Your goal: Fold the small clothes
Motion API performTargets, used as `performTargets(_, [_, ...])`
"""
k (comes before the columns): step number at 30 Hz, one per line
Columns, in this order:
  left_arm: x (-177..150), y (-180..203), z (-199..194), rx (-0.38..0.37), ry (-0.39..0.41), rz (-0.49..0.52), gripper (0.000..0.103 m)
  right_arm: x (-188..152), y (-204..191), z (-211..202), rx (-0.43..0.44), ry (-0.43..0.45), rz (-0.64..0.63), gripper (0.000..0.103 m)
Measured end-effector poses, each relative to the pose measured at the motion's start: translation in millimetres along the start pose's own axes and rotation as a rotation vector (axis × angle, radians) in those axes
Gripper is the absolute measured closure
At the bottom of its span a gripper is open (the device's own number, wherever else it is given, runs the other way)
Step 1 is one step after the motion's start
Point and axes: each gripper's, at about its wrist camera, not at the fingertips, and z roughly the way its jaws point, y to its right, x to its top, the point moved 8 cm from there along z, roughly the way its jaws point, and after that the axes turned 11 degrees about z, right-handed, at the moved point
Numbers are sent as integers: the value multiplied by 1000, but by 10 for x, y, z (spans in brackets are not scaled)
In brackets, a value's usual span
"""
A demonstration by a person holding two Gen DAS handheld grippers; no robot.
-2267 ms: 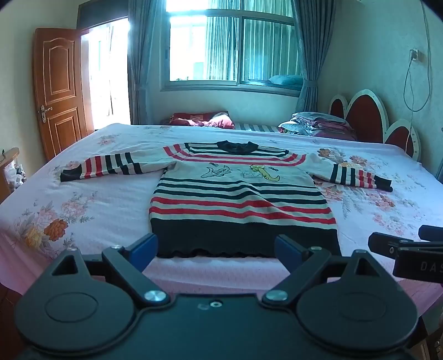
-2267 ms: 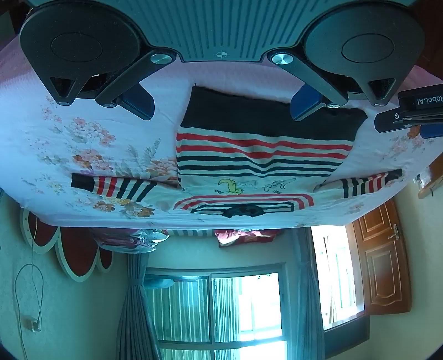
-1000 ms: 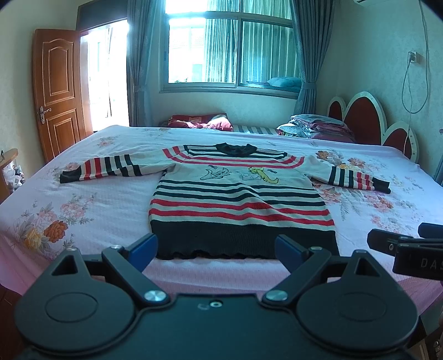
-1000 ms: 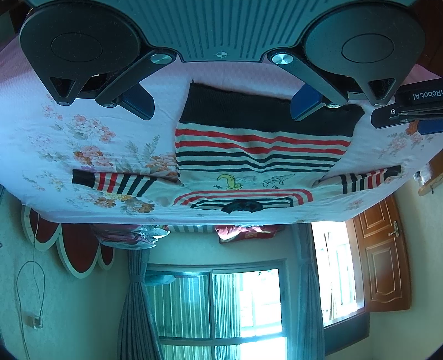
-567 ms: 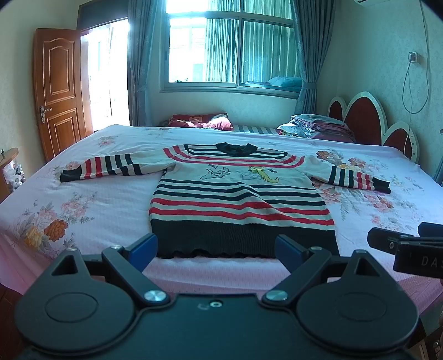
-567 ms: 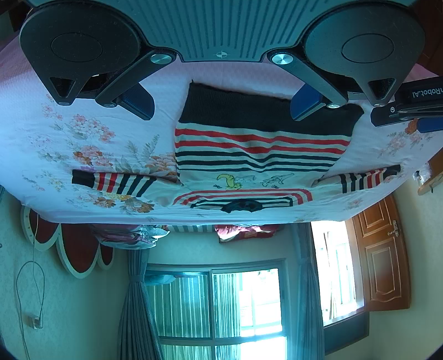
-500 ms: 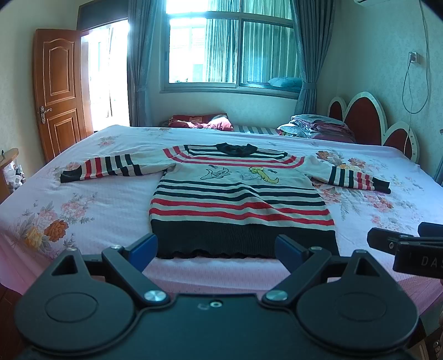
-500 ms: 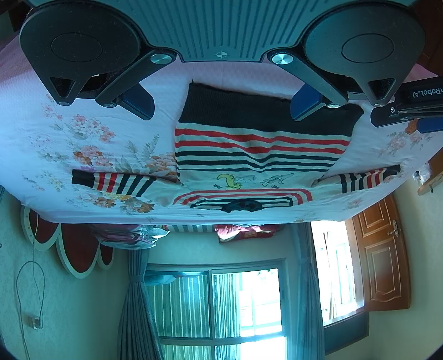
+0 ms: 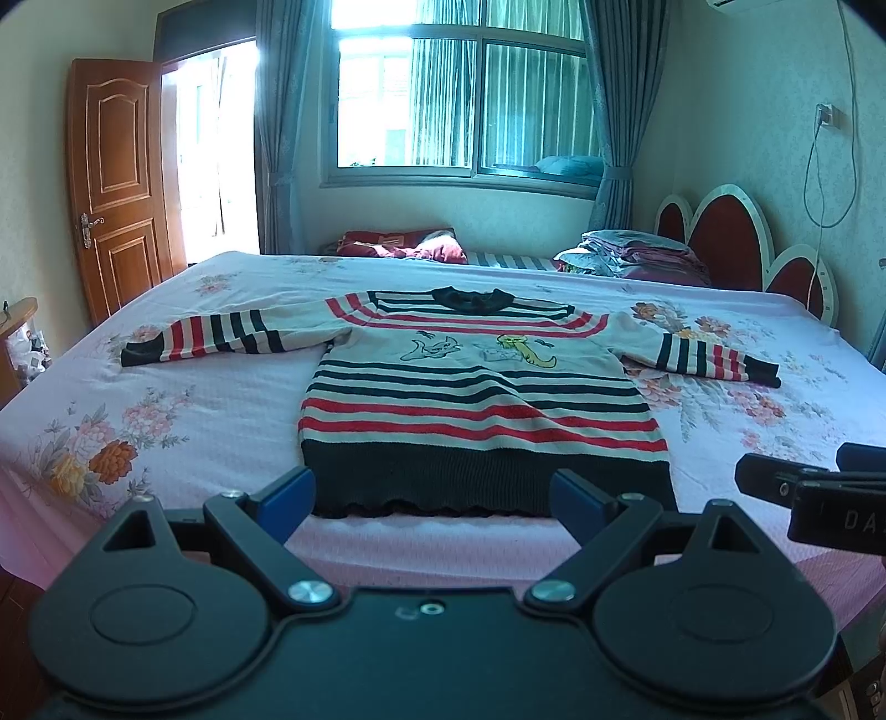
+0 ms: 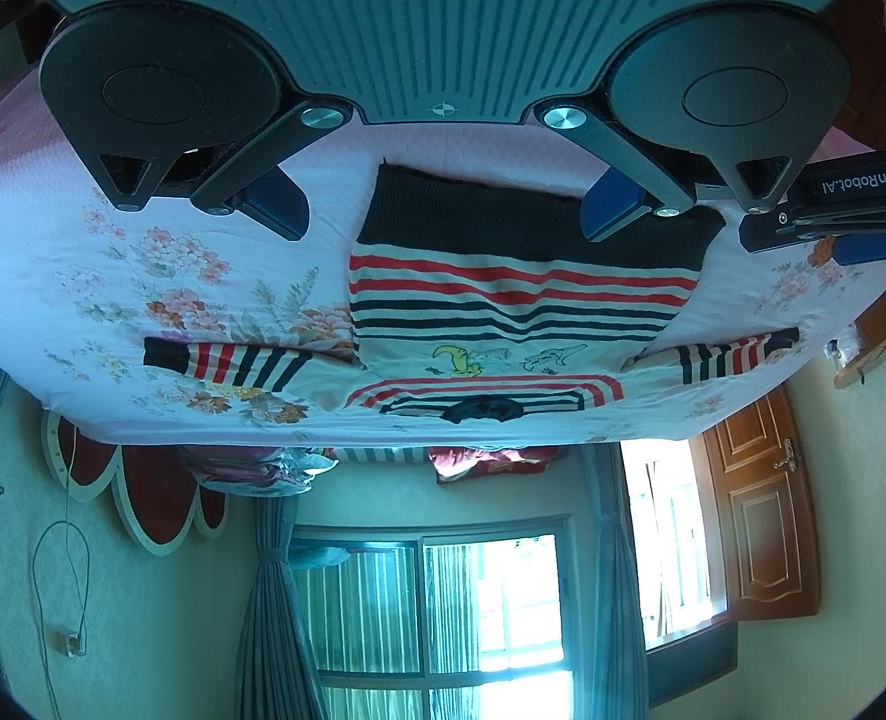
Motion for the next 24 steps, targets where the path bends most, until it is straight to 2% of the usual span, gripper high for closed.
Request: performTargets(24, [16,-2,1,-4,-7,2,11,-8,26,41,0,-7,3,0])
